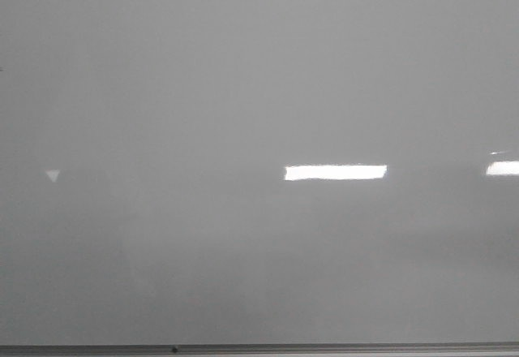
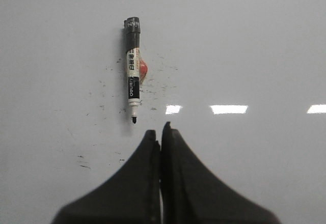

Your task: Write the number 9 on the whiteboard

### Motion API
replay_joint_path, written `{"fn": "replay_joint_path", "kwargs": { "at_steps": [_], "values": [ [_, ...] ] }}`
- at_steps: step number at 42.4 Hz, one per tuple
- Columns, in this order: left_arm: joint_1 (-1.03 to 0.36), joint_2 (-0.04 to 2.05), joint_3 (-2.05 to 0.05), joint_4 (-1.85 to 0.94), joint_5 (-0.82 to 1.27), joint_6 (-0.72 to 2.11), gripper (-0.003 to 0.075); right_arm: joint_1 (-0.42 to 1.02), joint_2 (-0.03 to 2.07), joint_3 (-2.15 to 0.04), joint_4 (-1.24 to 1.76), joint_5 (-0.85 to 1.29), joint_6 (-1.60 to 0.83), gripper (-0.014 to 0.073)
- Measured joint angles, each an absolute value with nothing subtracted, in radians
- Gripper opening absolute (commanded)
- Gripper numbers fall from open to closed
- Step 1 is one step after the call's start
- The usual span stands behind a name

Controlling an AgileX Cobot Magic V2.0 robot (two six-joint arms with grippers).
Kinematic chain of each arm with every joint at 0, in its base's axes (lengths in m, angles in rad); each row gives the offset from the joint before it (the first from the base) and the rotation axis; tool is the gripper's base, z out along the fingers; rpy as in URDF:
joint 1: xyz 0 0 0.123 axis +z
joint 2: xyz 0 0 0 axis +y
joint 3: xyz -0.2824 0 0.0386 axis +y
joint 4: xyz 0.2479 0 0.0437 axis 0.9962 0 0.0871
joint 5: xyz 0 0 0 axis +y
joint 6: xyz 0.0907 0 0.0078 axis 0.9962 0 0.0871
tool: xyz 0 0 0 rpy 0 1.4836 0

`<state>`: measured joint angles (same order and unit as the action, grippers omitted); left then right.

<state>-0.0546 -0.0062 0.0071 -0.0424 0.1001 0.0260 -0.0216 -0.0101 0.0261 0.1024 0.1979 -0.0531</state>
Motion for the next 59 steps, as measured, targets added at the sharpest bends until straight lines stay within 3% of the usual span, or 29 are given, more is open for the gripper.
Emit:
{"fn": "replay_joint_path", "kwargs": {
  "at_steps": [28,39,50,59],
  "values": [
    [-0.055,-0.006,0.007,-0.044,0.037,0.026,-0.0019,-0.022,-0.01,0.023,0.102,0.146,-0.053,-0.0068],
    [-0.055,0.0,-0.15,-0.022,-0.013,0.026,-0.0019,-0.022,-0.002,-0.183,0.102,0.248,-0.053,-0.0067],
    [-0.053,0.224,-0.334,0.034,0.127,0.026,-0.0019,-0.022,0.24,-0.414,0.116,0.373,-0.053,-0.0067],
    [-0.053,0.376,-0.35,0.045,0.146,0.026,-0.0017,-0.022,0.373,-0.444,0.116,0.394,-0.053,-0.006]
  ]
}}
